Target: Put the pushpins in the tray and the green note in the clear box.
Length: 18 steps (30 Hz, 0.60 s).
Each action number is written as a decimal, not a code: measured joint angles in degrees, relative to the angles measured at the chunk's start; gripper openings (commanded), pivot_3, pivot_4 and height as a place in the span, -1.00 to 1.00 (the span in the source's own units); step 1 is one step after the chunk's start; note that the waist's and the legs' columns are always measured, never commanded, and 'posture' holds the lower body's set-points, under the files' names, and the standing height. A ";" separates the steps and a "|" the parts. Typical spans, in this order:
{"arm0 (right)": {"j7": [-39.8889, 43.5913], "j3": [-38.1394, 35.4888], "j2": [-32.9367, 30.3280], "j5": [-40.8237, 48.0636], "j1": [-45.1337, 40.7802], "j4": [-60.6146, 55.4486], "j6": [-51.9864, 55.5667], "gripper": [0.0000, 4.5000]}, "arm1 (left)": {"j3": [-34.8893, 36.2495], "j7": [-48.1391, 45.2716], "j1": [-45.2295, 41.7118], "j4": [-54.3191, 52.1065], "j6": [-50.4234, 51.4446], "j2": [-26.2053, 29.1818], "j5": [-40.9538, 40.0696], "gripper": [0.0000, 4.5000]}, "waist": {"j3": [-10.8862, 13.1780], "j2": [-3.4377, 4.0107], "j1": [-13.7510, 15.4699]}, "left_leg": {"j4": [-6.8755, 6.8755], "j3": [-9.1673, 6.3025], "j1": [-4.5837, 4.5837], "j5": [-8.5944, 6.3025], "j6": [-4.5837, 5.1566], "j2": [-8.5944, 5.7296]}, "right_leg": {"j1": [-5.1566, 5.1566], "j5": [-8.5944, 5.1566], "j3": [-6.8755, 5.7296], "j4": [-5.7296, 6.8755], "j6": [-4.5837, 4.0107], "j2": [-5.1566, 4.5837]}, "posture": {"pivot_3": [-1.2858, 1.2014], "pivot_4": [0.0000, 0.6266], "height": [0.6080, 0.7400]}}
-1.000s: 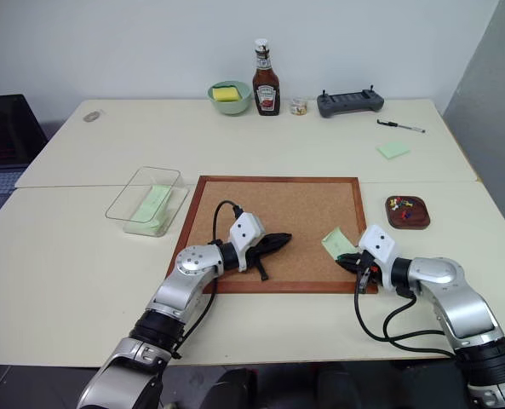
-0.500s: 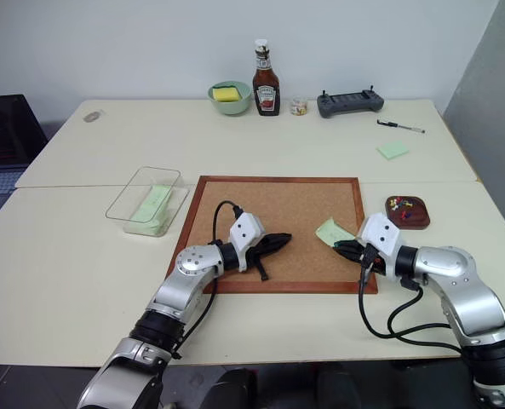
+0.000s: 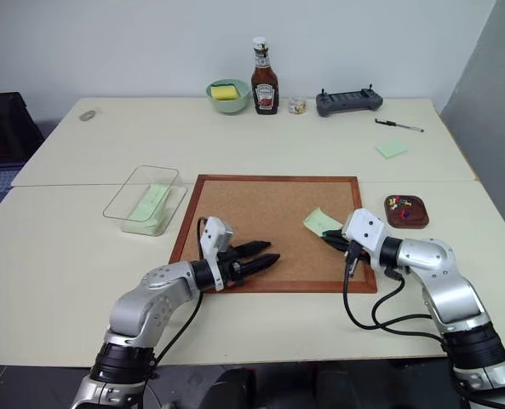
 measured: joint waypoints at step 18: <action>-0.55 1.21 2.13 -2.62 -2.94 1.37 -3.45 -1.00 | 8.52 15.86 -11.41 7.71 14.41 -13.10 -14.04 0.98 | 0.05 -0.10 0.64 | 0.00 0.02 -0.04 0.02 -0.03 -0.04 | -0.01 0.01 0.00 -0.06 -0.01 0.00 | 0.03 -0.52 1.00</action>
